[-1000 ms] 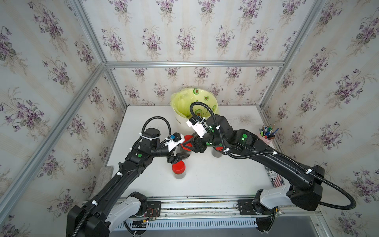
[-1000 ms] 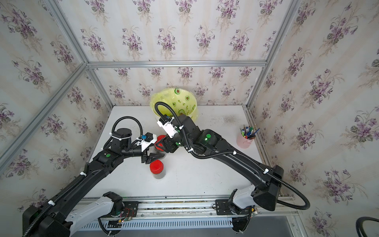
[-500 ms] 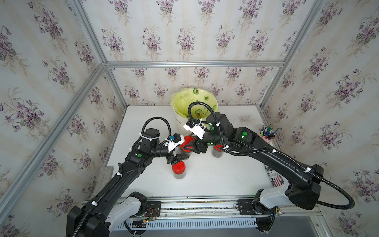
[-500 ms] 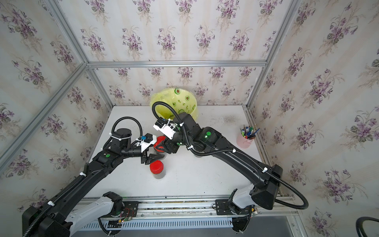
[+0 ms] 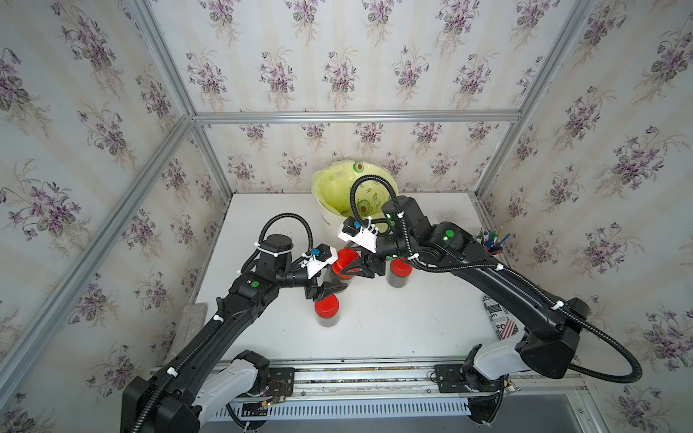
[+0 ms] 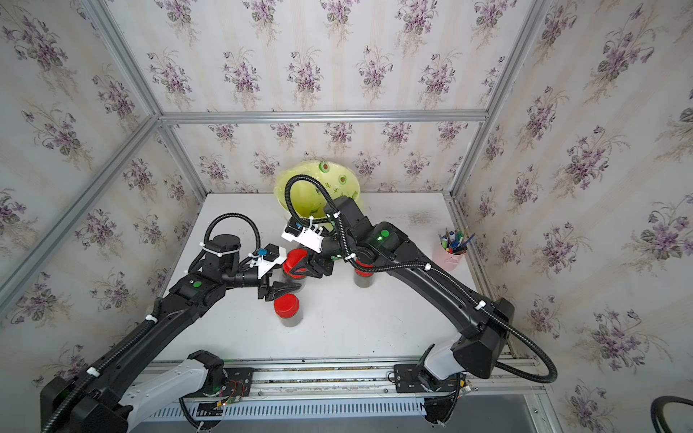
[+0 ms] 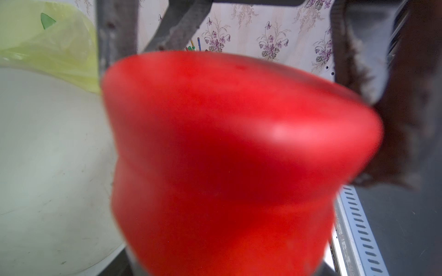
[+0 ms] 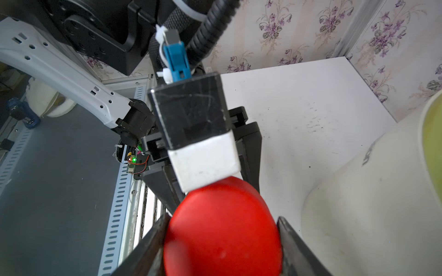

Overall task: Empty moldy tea leaves from jars
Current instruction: Unscrew the lid from the jar.

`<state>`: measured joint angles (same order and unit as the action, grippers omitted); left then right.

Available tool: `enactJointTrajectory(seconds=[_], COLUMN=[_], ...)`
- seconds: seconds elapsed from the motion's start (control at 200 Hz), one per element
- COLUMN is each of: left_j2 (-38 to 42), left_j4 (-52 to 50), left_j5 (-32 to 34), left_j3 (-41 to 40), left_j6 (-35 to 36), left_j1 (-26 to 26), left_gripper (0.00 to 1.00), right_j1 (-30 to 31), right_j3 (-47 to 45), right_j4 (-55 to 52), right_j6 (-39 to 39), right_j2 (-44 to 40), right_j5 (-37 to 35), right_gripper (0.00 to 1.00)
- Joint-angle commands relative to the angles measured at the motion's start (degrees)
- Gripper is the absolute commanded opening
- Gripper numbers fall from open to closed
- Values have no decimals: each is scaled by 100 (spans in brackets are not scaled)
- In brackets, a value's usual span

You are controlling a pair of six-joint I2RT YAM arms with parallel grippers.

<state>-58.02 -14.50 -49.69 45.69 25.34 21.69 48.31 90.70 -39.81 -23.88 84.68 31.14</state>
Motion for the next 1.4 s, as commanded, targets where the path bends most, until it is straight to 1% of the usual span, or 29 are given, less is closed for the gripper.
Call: enactJointTrajectory(seconds=[0.0, 0.295, 0.565, 0.704, 0.829, 0.894, 0.939, 1.029, 1.144, 1.209, 1.269, 1.394], left_j2=[-7, -65, -78, -56, -76, -78, -78, -78, -87, -87, -70, -36], left_j4=[62, 26, -5, -5, -3, 0, -1, -5, -1, 0, 0, 0], left_j5=[-230, -281, -285, -285, -262, -267, -251, -226, -189, -158, -108, 43], left_j3=[62, 87, 87, 82, 94, 94, 95, 98, 101, 107, 97, 71], left_j6=[-46, -49, -21, -12, -10, -15, -16, -11, 6, 12, 19, 41], left_j1=[-16, -17, -15, -16, -20, -16, -15, -15, -20, -18, -21, -20], left_gripper=[46, 46, 46, 46, 46, 46, 46, 46, 45, 45, 45, 45], right_j1=[-75, -105, -134, -138, -136, -133, -137, -131, -136, -133, -125, -113], right_j3=[-9, 54, 18, 10, -12, -91, -169, -219, -228, -202, -248, -267], right_j4=[-270, -184, 70, 61, 77, 203, 307, 425, 580, 559, 614, 587], right_j6=[-666, -1011, -872, -809, -710, -623, -510, -260, 304, 641, 1052, 2094], right_j2=[-10, -100, -66, -42, -104, -197, -265, -368, -435, -435, -455, -503], right_j5=[336, 580, 586, 608, 672, 620, 543, 374, -85, -223, -328, -877], right_gripper=[41, 42, 44, 55, 79, 88, 93, 99, 100, 100, 100, 100])
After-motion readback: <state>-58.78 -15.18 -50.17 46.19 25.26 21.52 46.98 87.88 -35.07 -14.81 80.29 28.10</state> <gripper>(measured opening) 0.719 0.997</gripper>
